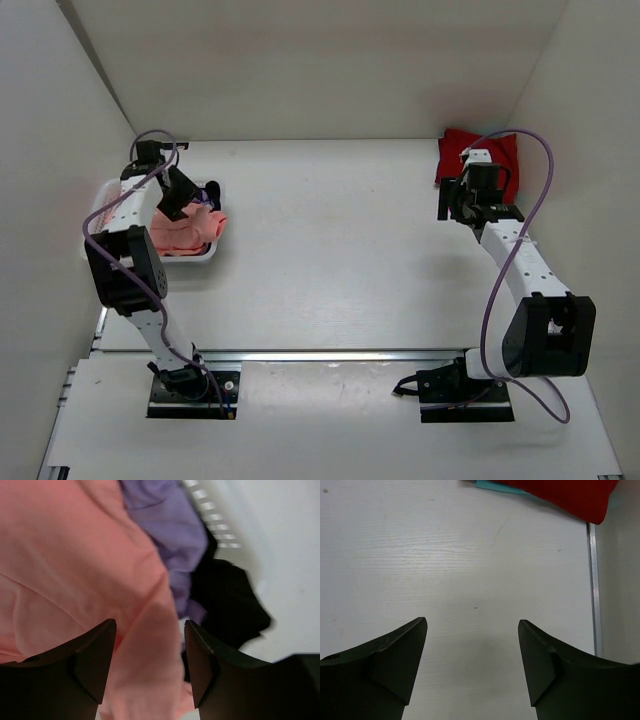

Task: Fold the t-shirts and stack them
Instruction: Grab crumpled tshirt from bin with the left arm, then move the tshirt to the center of the board

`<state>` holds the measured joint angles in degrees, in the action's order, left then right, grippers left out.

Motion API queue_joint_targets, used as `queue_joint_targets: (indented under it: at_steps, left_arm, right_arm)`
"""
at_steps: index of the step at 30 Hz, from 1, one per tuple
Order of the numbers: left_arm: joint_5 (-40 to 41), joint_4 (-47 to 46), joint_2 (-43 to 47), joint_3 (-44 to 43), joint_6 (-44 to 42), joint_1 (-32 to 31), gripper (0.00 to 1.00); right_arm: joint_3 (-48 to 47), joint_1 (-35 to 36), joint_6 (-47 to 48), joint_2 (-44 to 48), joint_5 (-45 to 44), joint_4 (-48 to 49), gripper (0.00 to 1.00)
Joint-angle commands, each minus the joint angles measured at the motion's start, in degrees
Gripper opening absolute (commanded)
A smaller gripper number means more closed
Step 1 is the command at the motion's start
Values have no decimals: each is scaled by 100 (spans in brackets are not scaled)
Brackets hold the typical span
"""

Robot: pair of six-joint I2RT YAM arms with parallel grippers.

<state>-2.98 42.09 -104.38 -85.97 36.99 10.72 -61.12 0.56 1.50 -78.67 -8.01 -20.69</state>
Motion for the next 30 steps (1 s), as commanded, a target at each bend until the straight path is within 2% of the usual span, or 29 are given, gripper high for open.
queue_joint_targets:
  at_steps: [1, 2, 4, 5, 6, 7, 9, 15, 17, 19, 21, 23, 24, 25, 26, 30]
  left_arm:
    - [394, 212, -222, 299, 290, -79, 67]
    - [369, 169, -319, 370, 369, -96, 66]
    - [168, 37, -364, 651, 414, -70, 55]
    - [36, -50, -407, 765, 457, -61, 36]
    - [9, -156, -373, 810, 501, 0, 10]
    - [-35, -192, -347, 863, 519, -43, 0]
    - [52, -218, -224, 749, 546, -122, 0]
    - [271, 677, 372, -936, 519, -429, 0]
    - [1075, 915, 828, -2014, 458, -780, 0]
    - [1570, 680, 1278, -2745, 213, -1543, 0]
    - [1040, 223, 1411, -3135, 185, -1861, 0]
    - [-38, -199, 1359, -3303, 422, -2170, 0]
    - [-636, -879, 1298, -3251, 545, -2423, 0]
    - [-1260, -1095, 1158, -3294, 694, -2713, 0]
    - [-1527, -1671, 1096, -3259, 687, -3029, 0]
    - [-2424, -1783, 498, -4032, 538, -3849, 0]
  right_arm:
    - [30, -169, 9, 221, -16, 188, 71]
    - [22, -222, 52, 282, -51, 205, 72]
    - [30, -266, 61, 282, -43, 170, 72]
    - [48, -258, 53, 282, -17, 188, 72]
    - [-4, -258, 61, 300, -34, 170, 72]
    - [-5, -240, 18, 291, -17, 188, 71]
    - [-5, -214, 35, 274, -25, 197, 72]
    - [12, -91, 61, 361, 18, 206, 72]
    - [65, -91, 52, 457, 19, 188, 72]
    - [179, 22, 18, 537, 19, 153, 72]
    - [311, 111, 18, 756, 10, 197, 72]
    - [513, 173, -35, 844, 80, 205, 73]
    - [522, 216, -70, 854, 124, 205, 72]
    - [583, 252, -123, 932, 142, 171, 72]
    - [549, 304, -115, 933, 142, 205, 72]
    - [724, 375, -123, 1160, 151, 214, 72]
